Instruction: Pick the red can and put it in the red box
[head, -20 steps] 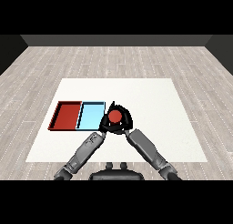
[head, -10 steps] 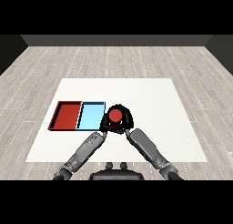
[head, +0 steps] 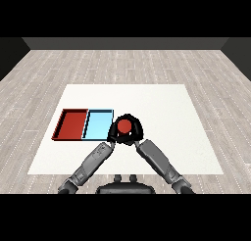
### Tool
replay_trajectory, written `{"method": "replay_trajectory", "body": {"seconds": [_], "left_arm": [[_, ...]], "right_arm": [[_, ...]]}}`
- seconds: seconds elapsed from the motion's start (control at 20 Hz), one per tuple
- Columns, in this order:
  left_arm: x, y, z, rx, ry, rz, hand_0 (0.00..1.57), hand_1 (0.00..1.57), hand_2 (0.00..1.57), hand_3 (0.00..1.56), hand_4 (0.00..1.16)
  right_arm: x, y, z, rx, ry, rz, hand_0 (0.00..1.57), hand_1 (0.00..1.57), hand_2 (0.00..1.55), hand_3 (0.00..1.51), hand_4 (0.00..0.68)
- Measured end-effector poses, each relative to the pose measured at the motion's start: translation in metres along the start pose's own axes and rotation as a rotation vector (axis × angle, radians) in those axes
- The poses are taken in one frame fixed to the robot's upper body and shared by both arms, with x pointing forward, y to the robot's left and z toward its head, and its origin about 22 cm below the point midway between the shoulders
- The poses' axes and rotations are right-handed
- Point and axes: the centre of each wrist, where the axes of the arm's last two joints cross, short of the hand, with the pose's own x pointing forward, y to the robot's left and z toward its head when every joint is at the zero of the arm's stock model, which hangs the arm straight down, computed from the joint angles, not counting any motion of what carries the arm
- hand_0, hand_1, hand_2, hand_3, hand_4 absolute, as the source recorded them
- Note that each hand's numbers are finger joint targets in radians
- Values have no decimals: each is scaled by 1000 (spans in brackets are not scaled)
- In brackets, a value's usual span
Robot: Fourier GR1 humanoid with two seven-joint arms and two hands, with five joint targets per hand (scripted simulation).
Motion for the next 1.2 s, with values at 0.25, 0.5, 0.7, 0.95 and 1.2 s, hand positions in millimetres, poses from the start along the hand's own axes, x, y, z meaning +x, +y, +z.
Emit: {"method": "replay_trajectory", "body": {"seconds": [0.25, 0.5, 0.7, 0.95, 1.2], "left_arm": [[3, -1, -4, 13, -9, 8, 1571, 1571, 1546, 1469, 1025], [7, -1, -4, 28, -19, 27, 1571, 1571, 1569, 1491, 1140], [6, -4, -2, 33, -15, 36, 1571, 1571, 1571, 1493, 1148], [5, -8, 1, 20, -13, 23, 1571, 1571, 1571, 1476, 1153], [8, -12, 2, 7, -15, 19, 1571, 1571, 1571, 1479, 1145]], "right_arm": [[2, 0, -3, -1, -12, -4, 1402, 1402, 1408, 1370, 471], [8, 1, -7, 21, -18, -33, 0, 0, 0, 0, 0], [9, -1, -6, 39, -23, -35, 0, 0, 0, 0, 0], [12, -7, -7, 39, -48, -26, 0, 0, 0, 0, 0], [24, -16, -8, 22, -63, 22, 0, 0, 0, 0, 0]]}}
